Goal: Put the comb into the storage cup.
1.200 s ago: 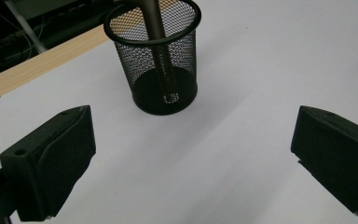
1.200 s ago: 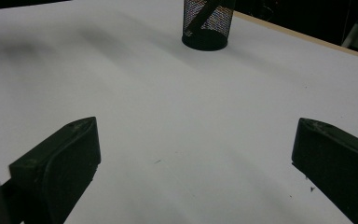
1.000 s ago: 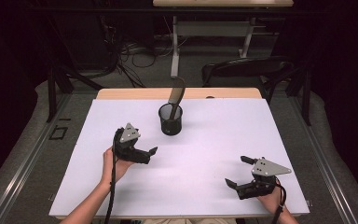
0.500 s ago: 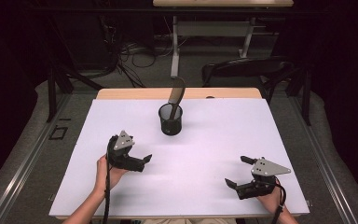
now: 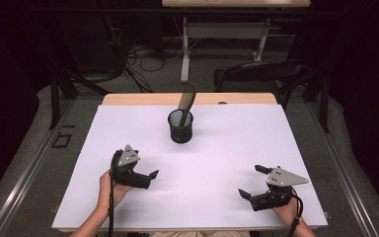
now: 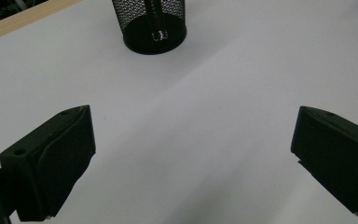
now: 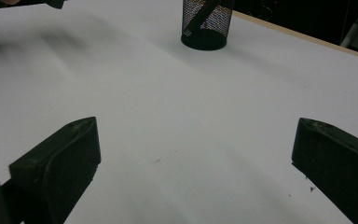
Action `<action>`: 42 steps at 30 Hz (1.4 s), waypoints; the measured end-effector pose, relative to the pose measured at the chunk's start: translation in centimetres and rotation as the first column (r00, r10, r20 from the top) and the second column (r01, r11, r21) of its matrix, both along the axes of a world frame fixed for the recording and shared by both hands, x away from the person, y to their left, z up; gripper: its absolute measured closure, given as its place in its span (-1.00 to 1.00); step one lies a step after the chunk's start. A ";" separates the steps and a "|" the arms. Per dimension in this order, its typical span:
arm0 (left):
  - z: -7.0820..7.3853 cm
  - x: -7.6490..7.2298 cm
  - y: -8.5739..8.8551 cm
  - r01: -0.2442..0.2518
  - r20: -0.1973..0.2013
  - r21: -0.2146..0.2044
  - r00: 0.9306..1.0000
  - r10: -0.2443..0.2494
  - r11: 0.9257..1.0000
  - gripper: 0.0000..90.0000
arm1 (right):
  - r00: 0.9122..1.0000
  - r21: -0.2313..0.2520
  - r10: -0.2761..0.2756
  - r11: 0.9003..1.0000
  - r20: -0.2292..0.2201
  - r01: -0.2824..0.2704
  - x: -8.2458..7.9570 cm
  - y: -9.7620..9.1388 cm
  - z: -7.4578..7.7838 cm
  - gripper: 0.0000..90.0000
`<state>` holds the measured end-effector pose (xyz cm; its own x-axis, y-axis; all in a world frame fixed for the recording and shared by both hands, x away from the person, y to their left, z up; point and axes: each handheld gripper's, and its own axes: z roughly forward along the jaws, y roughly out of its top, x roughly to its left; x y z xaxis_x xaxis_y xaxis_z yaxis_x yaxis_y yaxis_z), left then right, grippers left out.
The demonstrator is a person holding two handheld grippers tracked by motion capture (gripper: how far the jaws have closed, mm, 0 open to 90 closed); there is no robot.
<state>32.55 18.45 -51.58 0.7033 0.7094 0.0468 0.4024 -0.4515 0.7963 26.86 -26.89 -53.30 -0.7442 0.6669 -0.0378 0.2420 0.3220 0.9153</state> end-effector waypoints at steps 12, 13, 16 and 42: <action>-0.9 -1.3 1.1 -0.008 -0.009 0.008 1.000 0.008 1.000 -1.00 | 1.000 0.001 0.001 1.000 -0.002 -0.001 0.0 0.0 0.0 -0.99; -1.0 -1.4 1.2 -0.008 -0.011 0.005 1.000 0.008 1.000 -1.00 | 1.000 0.000 0.000 1.000 -0.002 0.000 0.0 0.0 0.0 -0.99; -1.0 -1.7 1.4 -0.012 -0.008 0.005 1.000 0.012 1.000 -1.00 | 1.000 -0.001 0.000 1.000 -0.004 0.000 0.0 0.0 0.0 -0.99; -2.0 -4.8 3.3 -0.039 0.087 -0.036 0.995 0.042 0.999 -1.00 | 1.000 -0.003 0.002 1.000 -0.005 -0.002 0.0 0.1 -0.1 -0.99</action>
